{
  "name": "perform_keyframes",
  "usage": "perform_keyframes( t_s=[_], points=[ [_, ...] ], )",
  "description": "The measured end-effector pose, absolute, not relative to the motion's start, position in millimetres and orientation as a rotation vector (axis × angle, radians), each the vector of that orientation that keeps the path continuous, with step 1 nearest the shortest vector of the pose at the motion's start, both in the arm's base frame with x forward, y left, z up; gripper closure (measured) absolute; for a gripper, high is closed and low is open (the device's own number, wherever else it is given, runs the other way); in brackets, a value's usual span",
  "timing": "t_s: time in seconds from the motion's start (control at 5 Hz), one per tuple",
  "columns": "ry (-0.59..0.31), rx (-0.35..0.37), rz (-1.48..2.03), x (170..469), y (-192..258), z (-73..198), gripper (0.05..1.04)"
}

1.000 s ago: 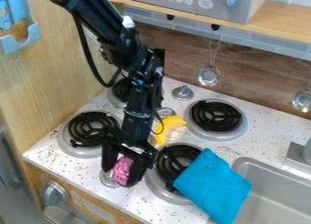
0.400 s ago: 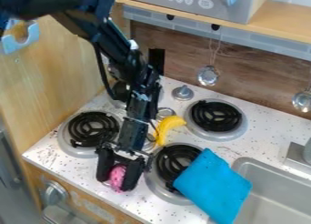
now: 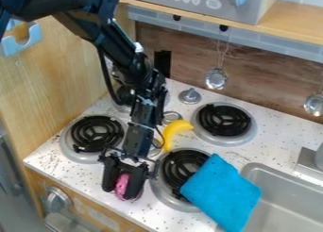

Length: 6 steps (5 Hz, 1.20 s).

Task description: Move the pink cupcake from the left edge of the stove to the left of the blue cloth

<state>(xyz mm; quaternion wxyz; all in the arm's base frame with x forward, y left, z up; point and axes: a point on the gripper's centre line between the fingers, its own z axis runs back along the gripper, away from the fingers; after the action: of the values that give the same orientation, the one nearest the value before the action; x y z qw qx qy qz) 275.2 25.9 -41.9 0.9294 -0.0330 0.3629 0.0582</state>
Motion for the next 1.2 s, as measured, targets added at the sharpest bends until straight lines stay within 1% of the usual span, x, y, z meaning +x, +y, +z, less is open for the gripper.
perform_keyframes(
  t_s=[0.2,0.4,0.6,0.8,1.0,1.2],
  points=[
    [0.770,-0.079,0.123,272,24,-39,0.530],
    [0.812,-0.108,0.138,268,20,-34,0.779],
    [0.849,-0.140,0.154,264,18,-30,0.966],
    [0.885,-0.173,0.162,265,14,-21,0.988],
    [0.888,-0.164,0.162,264,15,-21,0.812],
    [0.845,-0.137,0.159,257,18,-21,0.544]
  ],
)
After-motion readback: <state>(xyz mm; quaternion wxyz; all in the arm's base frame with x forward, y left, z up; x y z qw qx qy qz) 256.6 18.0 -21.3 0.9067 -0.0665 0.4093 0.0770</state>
